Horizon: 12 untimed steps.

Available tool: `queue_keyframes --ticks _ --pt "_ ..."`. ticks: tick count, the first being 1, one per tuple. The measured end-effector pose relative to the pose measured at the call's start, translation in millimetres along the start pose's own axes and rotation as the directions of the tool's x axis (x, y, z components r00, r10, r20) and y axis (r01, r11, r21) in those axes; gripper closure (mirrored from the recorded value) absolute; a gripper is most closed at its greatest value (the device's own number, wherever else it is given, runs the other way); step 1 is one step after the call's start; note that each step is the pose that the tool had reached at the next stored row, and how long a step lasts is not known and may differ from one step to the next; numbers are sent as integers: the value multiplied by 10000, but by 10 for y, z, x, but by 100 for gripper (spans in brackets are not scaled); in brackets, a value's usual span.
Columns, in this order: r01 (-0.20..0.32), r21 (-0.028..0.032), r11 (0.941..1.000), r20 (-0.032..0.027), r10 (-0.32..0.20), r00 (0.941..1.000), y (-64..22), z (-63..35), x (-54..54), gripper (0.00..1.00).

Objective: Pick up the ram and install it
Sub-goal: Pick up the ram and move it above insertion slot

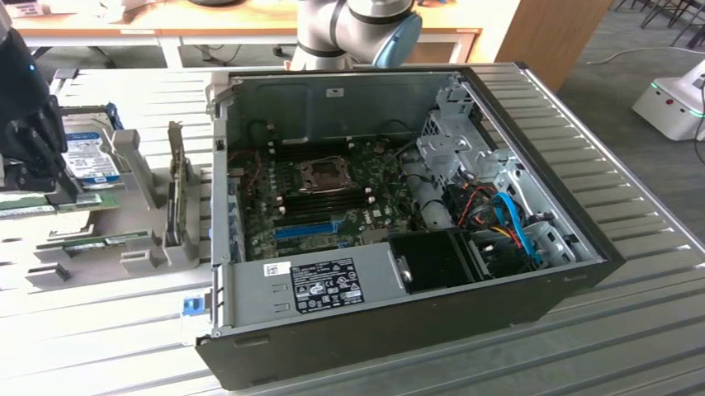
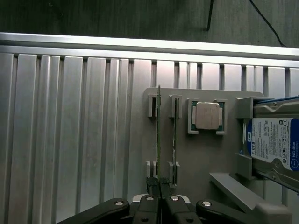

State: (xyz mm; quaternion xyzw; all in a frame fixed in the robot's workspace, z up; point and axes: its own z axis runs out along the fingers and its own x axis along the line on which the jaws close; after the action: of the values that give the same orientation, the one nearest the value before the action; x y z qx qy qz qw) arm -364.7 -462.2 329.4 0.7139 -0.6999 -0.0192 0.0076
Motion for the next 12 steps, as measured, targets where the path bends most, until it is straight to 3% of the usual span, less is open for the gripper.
queue_keyframes --ticks 12 --pt "0 -1 10000 -1 0 10000 6 -176 -3 88"
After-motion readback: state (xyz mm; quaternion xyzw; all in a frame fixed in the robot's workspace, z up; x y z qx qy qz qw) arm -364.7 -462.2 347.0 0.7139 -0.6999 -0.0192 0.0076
